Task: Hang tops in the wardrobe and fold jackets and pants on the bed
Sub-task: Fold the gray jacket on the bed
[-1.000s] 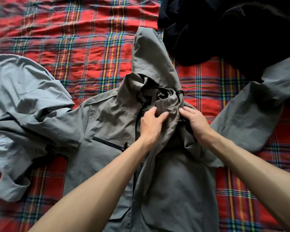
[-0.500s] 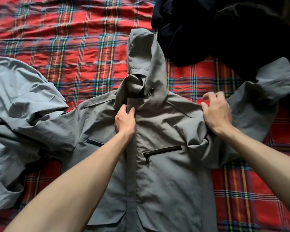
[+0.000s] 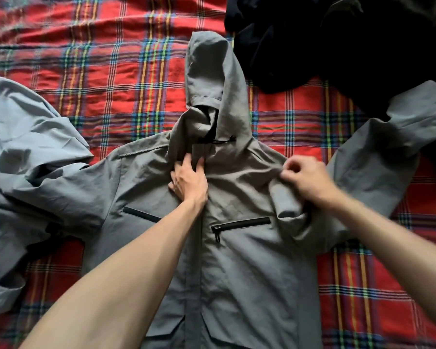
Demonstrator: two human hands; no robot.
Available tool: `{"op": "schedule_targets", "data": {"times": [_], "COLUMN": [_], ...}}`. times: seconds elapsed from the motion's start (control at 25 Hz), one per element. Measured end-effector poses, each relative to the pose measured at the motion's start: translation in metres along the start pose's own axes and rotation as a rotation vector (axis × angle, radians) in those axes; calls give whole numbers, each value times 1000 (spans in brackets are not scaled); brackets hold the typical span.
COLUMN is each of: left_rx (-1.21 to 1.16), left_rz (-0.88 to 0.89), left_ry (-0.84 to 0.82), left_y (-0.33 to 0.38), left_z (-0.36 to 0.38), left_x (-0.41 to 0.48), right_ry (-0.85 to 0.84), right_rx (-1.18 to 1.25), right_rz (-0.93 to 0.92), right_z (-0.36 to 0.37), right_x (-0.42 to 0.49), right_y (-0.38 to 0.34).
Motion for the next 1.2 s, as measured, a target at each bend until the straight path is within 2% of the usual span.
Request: {"op": "schedule_targets", "data": {"times": [0.04,0.08,0.12,0.24,0.28,0.36,0.44,0.48,0.56,0.68,0.72,0.76,0.8,0.88,0.96,1.04,1.08,1.12,1.2], "left_rx": [3,8,12,28,39,64,102,129,180,239,237,218,183,127,177,312,399,469,534], "left_rz": [12,26,38,36,29,20,20,15,2,-10,-22,-45,-70,-12,351,735,816,812,721], "left_ry": [-8,-7,-1,18,36,51,44,44,43,-5,-30,-45,-30,104,203,76,9,-24,-40], "left_y": [-2,-5,-6,-6,-6,-7,-4,-3,1,7,9,12,12,19,24,11,0,-9,-20], "left_z": [2,4,5,9,10,11,11,10,11,8,5,0,-4,-13,-12,11,23,31,42], "left_x": [1,2,5,5,6,7,8,8,8,7,7,8,8,-11,-47,-82,-88,-87,-81], "right_ry": [-32,15,104,402,443,378,178,120,173,562,644,633,536,289,343,461,456,388,104], "right_rx": [340,576,631,31,-43,-252,-571,-648,-569,-121,-18,33,21,-228,-352,-334,-301,-255,-147], "right_rz": [63,125,175,186,128,1,-10,17,84,271,339,440,555,645,431,116,23,3,152], "right_z": [-15,-29,-43,-57,-51,-32,-13,-10,-18,-55,-64,-66,-59,-46,-51,-62,-63,-60,-36], "right_x": [6,12,18,7,-6,-38,-64,-68,-70,-98,-119,-142,-164,-202,-205,-176,-151,-120,-65], "right_y": [4,12,21,39,39,43,63,73,82,88,93,99,105,99,68,44,37,33,39]}}
Point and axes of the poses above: each hand's wrist, its own x-axis towards the middle knuckle, its own z-axis out of the palm, y = z × x, the point moved 3 cm from there along x, towards the middle knuckle, and after that the axes turned 7 degrees about -x, right-handed, at the moved point
